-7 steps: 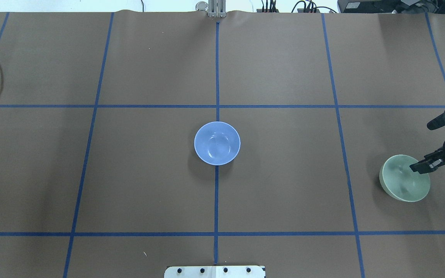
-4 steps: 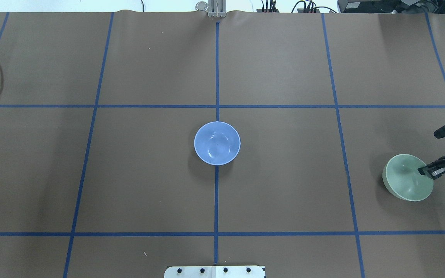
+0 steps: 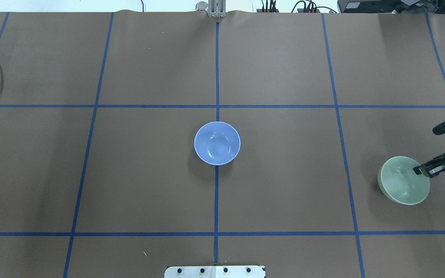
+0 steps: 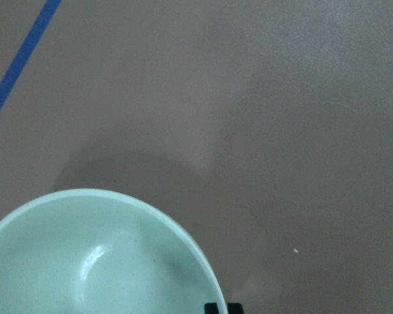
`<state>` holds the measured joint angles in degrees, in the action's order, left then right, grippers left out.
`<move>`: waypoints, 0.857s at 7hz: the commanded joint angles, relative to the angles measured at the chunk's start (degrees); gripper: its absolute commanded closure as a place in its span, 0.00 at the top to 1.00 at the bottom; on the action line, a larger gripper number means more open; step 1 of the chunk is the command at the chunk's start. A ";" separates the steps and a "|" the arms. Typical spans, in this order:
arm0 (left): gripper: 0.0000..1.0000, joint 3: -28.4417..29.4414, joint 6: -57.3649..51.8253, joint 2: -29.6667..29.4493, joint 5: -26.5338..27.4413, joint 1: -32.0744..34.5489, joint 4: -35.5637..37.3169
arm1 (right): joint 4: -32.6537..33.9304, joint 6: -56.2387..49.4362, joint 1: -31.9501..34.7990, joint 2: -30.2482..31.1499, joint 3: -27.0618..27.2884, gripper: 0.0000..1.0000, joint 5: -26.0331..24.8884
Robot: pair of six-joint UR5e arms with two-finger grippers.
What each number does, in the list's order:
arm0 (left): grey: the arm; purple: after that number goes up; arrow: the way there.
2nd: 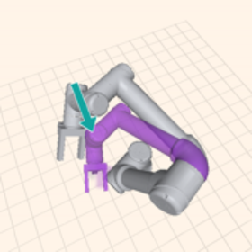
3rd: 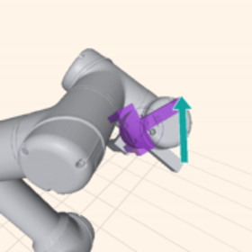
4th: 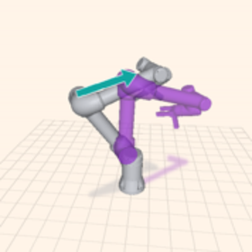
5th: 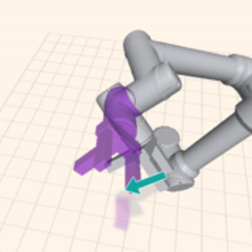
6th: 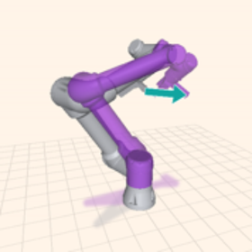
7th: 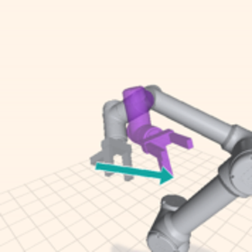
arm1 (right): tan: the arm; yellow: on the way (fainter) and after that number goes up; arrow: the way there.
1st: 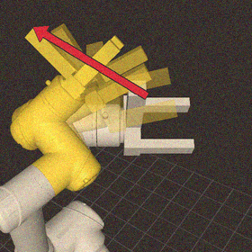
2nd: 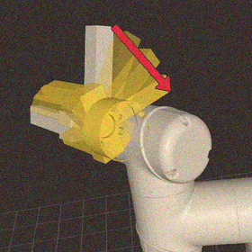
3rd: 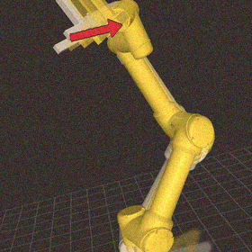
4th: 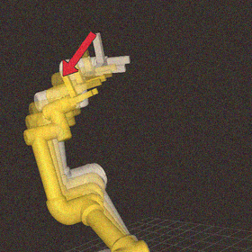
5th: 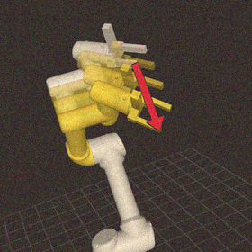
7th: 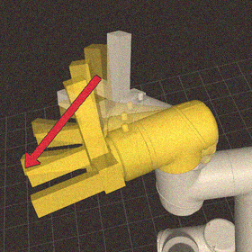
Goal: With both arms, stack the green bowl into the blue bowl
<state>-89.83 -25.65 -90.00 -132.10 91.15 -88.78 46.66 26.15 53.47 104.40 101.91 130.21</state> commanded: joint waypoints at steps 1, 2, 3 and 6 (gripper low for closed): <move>0.98 -0.25 2.25 -0.09 -0.09 0.00 0.01 | 0.54 14.17 2.17 -8.71 -0.04 0.00 4.35; 0.98 -0.52 6.28 0.17 -0.26 0.00 -0.25 | 2.28 26.28 1.73 -16.26 -0.31 0.00 4.00; 0.98 -0.43 9.62 1.31 -1.22 0.00 -0.52 | 7.52 34.67 -0.45 -24.25 -0.13 0.00 3.13; 0.98 -4.73 17.47 3.95 -1.49 0.00 -0.43 | 32.53 47.55 -11.95 -42.82 4.86 0.00 -11.25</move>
<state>-92.95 -10.58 -87.09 -133.53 91.20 -89.23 68.70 68.74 45.99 68.97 104.53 124.16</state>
